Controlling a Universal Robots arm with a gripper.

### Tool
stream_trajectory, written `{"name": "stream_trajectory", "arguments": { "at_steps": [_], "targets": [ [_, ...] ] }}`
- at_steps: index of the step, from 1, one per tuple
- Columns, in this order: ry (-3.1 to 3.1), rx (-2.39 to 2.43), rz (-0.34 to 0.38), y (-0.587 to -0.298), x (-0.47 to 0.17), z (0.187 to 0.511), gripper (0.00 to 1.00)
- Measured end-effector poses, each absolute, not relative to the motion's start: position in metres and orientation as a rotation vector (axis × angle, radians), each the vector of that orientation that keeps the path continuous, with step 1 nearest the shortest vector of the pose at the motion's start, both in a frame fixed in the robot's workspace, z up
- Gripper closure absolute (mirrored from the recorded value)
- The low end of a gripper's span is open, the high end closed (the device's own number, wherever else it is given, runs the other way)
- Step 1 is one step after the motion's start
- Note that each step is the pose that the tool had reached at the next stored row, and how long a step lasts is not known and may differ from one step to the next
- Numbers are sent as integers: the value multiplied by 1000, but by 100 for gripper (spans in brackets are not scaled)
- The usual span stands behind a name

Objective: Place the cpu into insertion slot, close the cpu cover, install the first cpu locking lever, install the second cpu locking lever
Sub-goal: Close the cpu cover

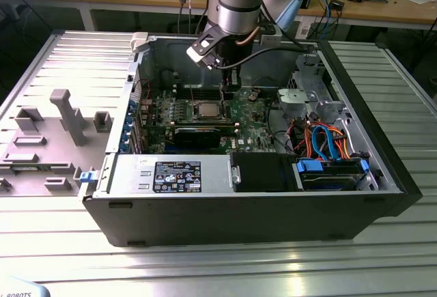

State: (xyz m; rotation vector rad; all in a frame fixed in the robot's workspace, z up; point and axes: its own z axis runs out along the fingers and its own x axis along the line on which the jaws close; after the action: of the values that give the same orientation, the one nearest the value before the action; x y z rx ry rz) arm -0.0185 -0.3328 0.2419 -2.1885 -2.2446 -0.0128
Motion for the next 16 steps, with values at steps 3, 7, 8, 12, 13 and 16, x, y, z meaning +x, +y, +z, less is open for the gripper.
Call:
{"name": "stream_trajectory", "arguments": {
  "at_steps": [3, 7, 8, 12, 13, 16],
  "targets": [
    [-2245, -2189, -13, -333, -21, 242, 89],
    [-2245, -2189, -13, -333, -23, 242, 89],
    [-2245, -2189, -13, -333, -23, 242, 89],
    [-2245, -2189, -13, -333, -31, 242, 89],
    [-2245, -2189, -13, -333, -45, 238, 89],
    [-2238, -2172, 12, -333, -61, 227, 89]
  ]
}}
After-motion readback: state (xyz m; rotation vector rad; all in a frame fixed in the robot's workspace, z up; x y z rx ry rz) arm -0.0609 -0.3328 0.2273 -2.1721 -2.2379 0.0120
